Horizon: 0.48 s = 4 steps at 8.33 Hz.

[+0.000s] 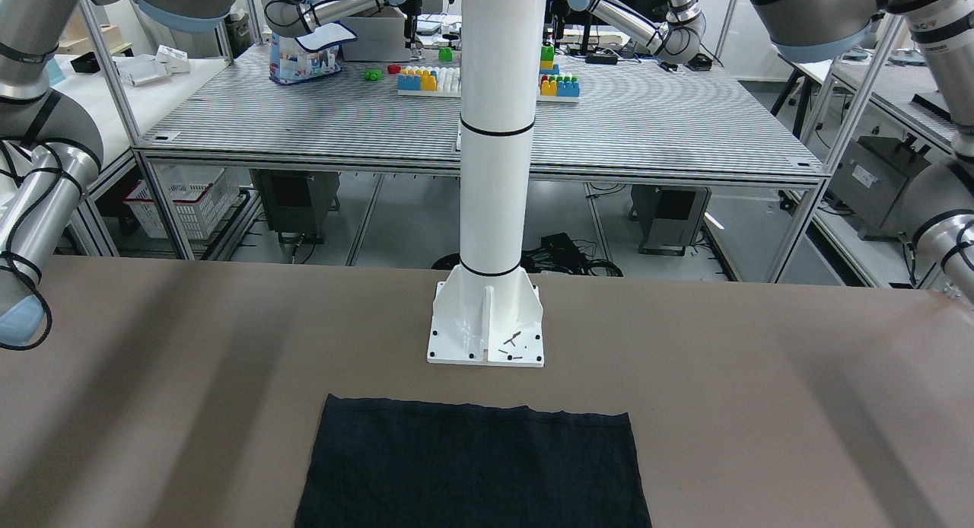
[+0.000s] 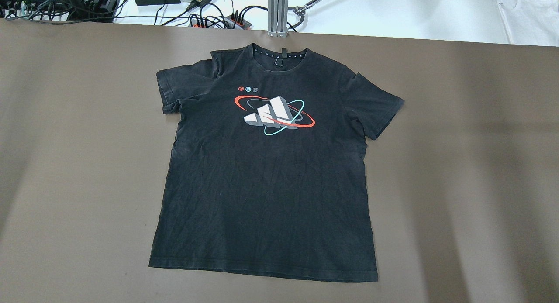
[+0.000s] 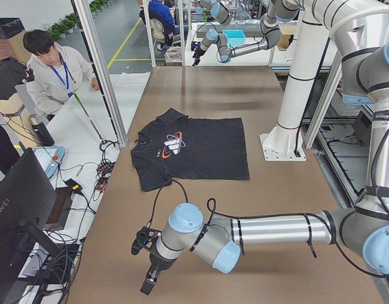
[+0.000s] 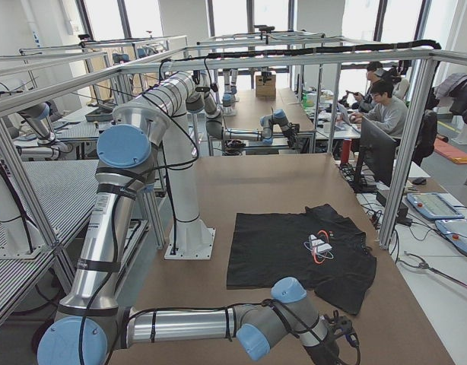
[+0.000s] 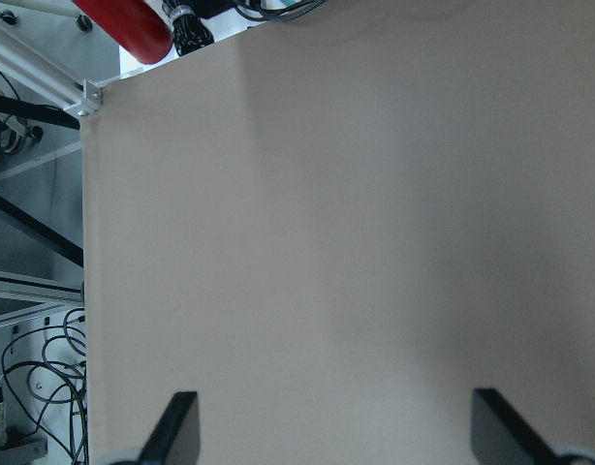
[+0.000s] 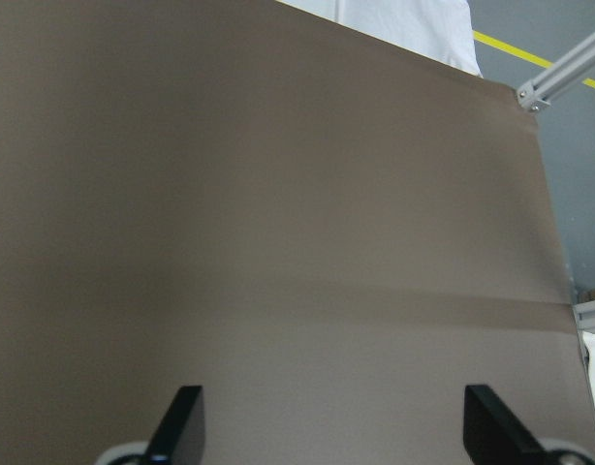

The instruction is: Fold clothes

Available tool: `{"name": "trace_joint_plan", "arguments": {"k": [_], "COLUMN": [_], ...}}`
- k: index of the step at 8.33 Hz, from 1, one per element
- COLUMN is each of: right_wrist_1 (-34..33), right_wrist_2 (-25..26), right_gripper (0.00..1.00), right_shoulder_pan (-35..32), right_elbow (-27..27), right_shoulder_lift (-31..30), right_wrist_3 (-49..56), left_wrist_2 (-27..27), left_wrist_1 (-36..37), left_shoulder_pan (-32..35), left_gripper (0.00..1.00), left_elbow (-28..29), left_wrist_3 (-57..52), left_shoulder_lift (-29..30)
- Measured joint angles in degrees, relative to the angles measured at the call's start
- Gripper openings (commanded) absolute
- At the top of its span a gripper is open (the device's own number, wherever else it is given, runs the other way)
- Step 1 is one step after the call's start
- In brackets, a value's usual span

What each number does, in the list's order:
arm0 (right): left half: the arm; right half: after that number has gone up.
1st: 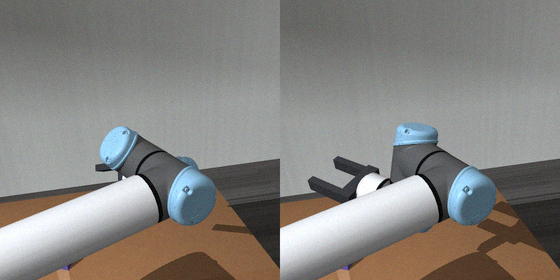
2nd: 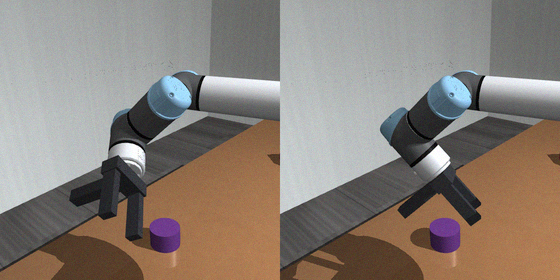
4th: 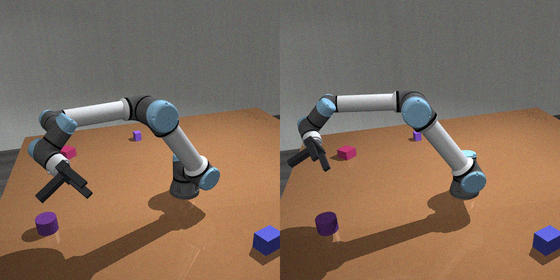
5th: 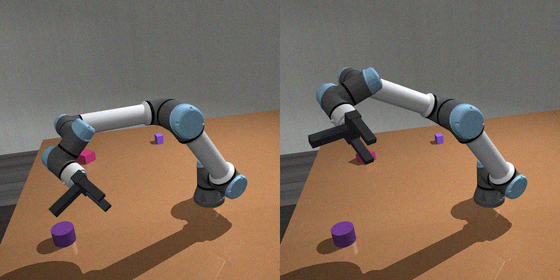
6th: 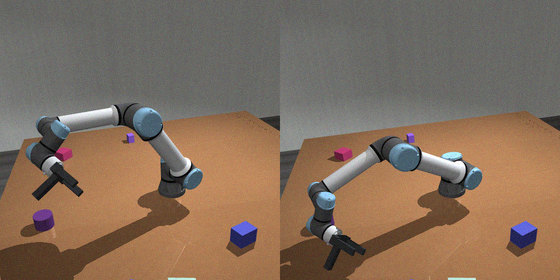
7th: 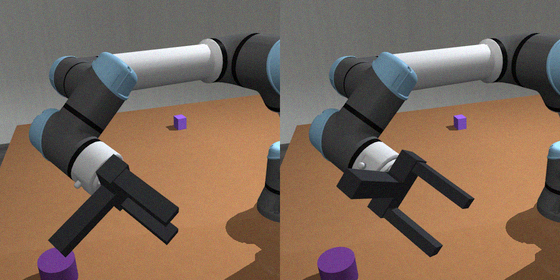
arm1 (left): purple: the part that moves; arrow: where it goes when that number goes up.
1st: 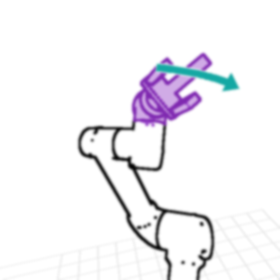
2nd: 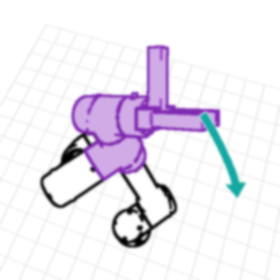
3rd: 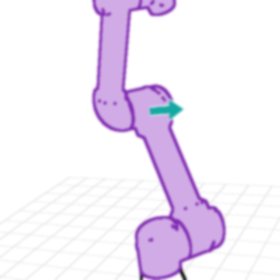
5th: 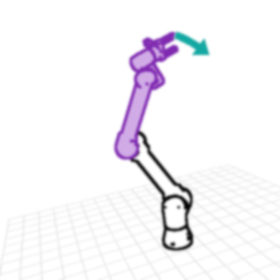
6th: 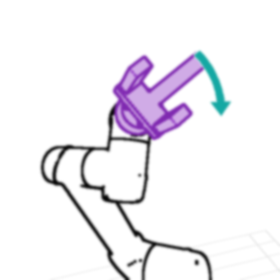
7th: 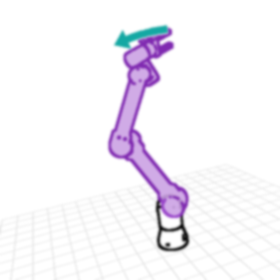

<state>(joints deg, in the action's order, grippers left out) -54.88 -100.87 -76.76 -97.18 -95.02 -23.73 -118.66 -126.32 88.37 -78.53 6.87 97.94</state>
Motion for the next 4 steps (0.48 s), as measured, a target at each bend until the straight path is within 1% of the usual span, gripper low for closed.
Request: {"name": "trace_joint_plan", "arguments": {"k": [1,3,4], "right_wrist_1": [0.4,0.6,0.7], "right_wrist_2": [-0.2,0.1,0.3], "right_gripper": [0.94,0.95,0.95], "right_shoulder_pan": [1.0,4.3,6.8], "right_elbow": [0.2,1.1,3.4], "right_shoulder_lift": [1.1,4.1,6.9], "right_wrist_3": [0.0,-0.2,-0.2], "left_wrist_2": [-0.4,1.3,1.8], "left_wrist_1": [-0.2,-0.4,-0.4], "left_shoulder_pan": [-2.7,-7.7,-9.6], "left_gripper": [1.0,1.0,1.0], "left_elbow": [0.4,1.5,3.1], "left_wrist_3": [-0.2,-0.3,0.0], "left_shoulder_lift": [1.9,5.3,7.9]}}
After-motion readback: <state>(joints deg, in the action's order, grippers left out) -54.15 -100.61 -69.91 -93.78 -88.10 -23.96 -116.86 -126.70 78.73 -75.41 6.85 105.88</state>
